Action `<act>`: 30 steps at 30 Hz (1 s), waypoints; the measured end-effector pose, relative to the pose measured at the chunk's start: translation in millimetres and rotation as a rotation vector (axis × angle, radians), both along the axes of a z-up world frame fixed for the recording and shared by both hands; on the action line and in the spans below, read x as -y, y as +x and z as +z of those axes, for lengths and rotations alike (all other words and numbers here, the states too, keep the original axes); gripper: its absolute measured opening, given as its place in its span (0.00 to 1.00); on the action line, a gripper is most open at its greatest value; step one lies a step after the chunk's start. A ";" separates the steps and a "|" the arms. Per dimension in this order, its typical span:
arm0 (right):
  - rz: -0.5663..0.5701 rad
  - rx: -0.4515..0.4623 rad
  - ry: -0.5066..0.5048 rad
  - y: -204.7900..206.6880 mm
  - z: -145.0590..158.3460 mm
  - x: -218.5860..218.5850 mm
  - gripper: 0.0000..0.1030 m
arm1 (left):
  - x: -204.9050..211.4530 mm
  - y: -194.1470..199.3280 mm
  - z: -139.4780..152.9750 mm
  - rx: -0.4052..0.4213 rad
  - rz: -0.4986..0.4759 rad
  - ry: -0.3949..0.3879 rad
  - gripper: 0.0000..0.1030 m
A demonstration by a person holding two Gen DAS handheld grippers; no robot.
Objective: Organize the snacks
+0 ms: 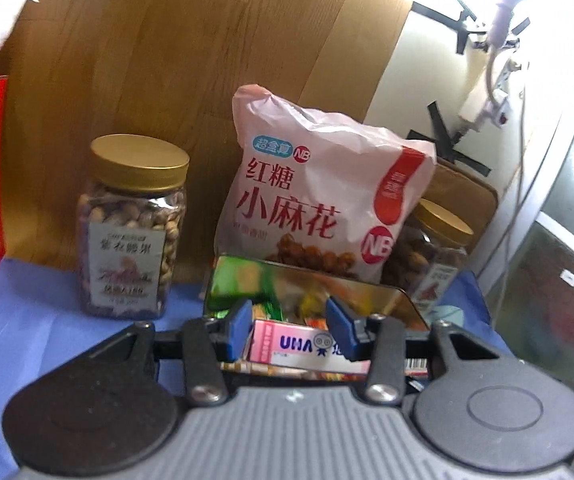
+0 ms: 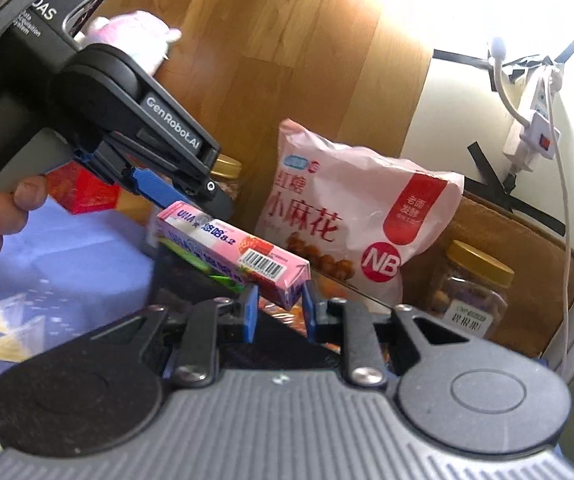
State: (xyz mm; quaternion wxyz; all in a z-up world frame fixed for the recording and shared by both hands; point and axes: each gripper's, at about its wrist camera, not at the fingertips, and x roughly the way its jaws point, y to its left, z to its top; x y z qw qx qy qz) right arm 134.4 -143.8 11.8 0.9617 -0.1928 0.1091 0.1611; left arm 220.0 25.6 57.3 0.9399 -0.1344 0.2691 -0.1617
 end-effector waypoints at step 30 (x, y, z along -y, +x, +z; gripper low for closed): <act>0.015 -0.224 0.206 -148.6 -29.4 45.1 0.62 | -12.1 -150.7 -61.3 -0.108 -0.042 0.078 0.69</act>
